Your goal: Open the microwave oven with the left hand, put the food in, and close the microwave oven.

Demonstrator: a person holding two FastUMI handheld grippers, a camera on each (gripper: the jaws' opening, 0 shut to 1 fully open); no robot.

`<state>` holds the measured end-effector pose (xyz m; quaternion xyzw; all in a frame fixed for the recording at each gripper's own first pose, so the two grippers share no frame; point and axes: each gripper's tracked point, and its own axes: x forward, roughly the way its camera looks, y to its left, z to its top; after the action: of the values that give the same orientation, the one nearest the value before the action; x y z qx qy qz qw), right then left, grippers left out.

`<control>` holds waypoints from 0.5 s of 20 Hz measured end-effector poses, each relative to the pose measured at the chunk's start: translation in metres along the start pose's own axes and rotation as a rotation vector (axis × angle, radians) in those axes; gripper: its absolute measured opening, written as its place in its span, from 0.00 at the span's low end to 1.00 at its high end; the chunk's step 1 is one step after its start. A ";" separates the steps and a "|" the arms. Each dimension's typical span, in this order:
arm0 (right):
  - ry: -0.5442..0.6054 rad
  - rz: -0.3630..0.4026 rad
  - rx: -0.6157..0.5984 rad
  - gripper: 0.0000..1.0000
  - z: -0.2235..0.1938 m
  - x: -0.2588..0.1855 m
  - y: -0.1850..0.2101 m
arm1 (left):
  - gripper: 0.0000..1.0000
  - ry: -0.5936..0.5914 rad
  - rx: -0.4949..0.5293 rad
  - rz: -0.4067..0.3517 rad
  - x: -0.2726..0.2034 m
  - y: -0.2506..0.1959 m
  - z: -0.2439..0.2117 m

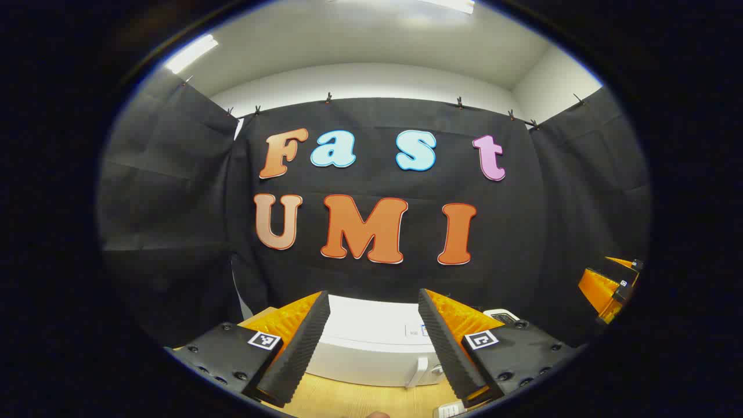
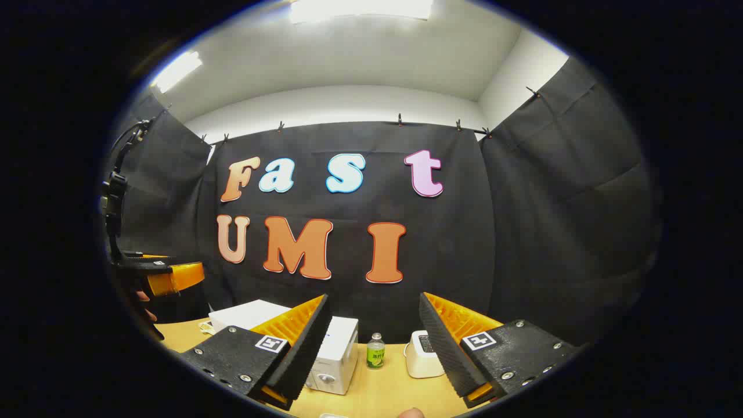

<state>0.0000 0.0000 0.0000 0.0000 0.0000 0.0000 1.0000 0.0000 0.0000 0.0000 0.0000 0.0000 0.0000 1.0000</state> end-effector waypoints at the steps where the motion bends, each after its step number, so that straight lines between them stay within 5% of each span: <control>1: -0.002 -0.011 0.008 0.94 0.004 -0.001 0.006 | 0.98 -0.011 0.006 -0.018 0.000 0.006 0.005; 10: 0.021 -0.064 0.020 0.94 0.005 -0.010 0.035 | 0.98 -0.031 -0.027 -0.157 0.011 0.015 0.007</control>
<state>-0.0096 0.0353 0.0051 0.0101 0.0106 -0.0321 0.9994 0.0111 0.0145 0.0067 -0.0137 -0.0154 -0.0785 0.9967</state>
